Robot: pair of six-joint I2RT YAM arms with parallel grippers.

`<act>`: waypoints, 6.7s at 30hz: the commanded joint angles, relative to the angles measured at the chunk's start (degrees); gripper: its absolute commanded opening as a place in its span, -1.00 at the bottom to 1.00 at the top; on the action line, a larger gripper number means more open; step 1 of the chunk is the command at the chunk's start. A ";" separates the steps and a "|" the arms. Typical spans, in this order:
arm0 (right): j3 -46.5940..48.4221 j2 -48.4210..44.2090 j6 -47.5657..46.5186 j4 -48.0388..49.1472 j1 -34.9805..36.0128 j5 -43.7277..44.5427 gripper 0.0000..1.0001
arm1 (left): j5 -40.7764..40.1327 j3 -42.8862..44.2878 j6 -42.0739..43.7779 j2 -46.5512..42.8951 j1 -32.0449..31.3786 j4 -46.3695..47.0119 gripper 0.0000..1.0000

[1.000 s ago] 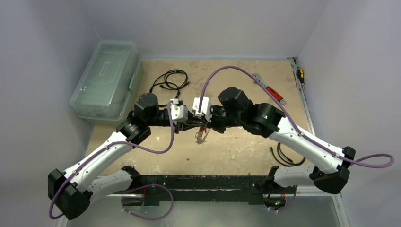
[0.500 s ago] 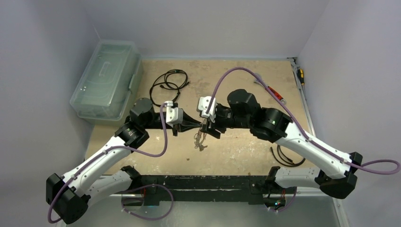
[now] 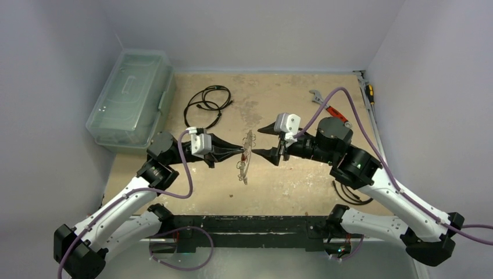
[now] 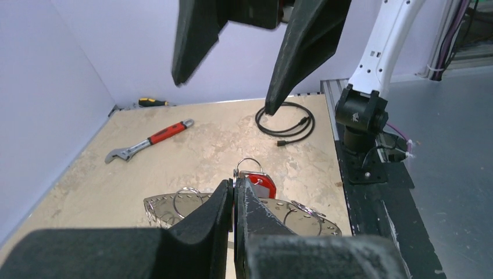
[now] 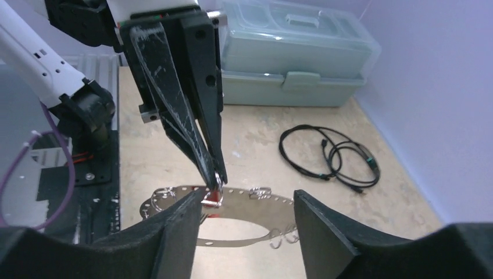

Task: Put the keys on the keyring

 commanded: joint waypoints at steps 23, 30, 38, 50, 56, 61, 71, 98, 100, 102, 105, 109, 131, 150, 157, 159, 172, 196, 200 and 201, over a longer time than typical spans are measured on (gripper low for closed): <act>-4.56 3.08 11.36 10.82 -6.83 -20.49 -0.31 | -0.38 -0.81 -3.55 -2.75 0.77 6.81 -1.00; -5.91 3.87 11.64 10.36 -6.83 -19.94 -0.47 | -0.37 -0.78 -3.82 -3.07 0.77 6.92 -1.00; -7.48 3.52 11.77 10.96 -6.83 -20.45 -0.64 | -0.54 -0.72 -3.81 -3.18 0.77 6.95 -1.00; -7.57 3.76 11.23 11.72 -6.83 -20.60 -0.62 | -0.46 -0.65 -4.15 -3.33 0.77 7.16 -1.00; -8.49 3.72 12.11 13.37 -6.83 -21.90 -0.19 | -0.46 -0.73 -4.65 -3.69 0.77 7.86 -1.00; -9.78 4.09 12.82 15.06 -6.83 -22.27 -0.17 | -0.33 -0.82 -5.00 -3.95 0.77 8.34 -1.00; -10.11 6.13 13.13 17.07 -6.83 -23.49 -0.17 | -0.28 -0.91 -5.21 -4.31 0.85 8.70 -1.00; -5.81 2.89 9.26 13.26 -6.92 -19.16 -0.27 | 1.12 -0.65 -5.92 -2.48 0.83 8.96 -1.00; -5.58 3.03 9.20 13.21 -6.92 -19.84 -0.27 | 1.12 -0.54 -5.91 -2.42 0.86 8.96 -1.00; -5.38 3.21 8.95 13.26 -6.90 -20.46 -0.31 | 1.12 -0.56 -5.92 -2.37 0.81 8.92 -1.00; -5.21 3.43 8.74 13.55 -6.92 -20.87 -0.37 | 1.12 -0.55 -5.96 -2.37 0.86 8.90 -1.00; -5.12 4.15 8.82 14.22 -6.91 -21.62 -0.43 | 1.12 -0.45 -5.99 -2.29 0.85 8.84 -1.00; -4.94 6.48 9.35 17.03 -6.92 -25.39 -1.00 | 0.53 -0.44 -5.86 -2.43 0.86 8.49 -1.00; 10.85 12.52 -5.30 -8.97 -6.27 -9.84 -1.00 | -9.88 15.83 19.09 -2.10 0.77 -32.23 0.29; 14.65 15.85 -7.99 -15.12 -1.92 -1.30 -1.00 | -7.38 20.92 19.66 4.03 0.64 -34.25 0.09; 14.46 15.80 -8.12 -15.11 -1.65 -1.48 -1.00 | -5.98 21.70 19.27 5.95 0.51 -33.87 0.02; 12.82 14.27 -8.07 -13.81 -1.47 -4.93 -1.00 | -2.22 22.75 20.21 10.69 -1.78 -35.67 -0.40; 12.34 14.77 -7.88 -14.76 -0.72 -5.43 -1.00 | -3.92 25.54 22.93 10.87 -2.26 -40.15 -0.71; 12.26 15.01 -7.95 -14.87 -0.46 -5.61 -1.00 | -4.46 24.85 23.41 10.62 -2.39 -39.47 -1.00; 12.10 15.03 -7.96 -14.76 -0.42 -5.42 -1.00 | -4.76 24.35 23.57 10.16 -2.39 -39.00 -1.00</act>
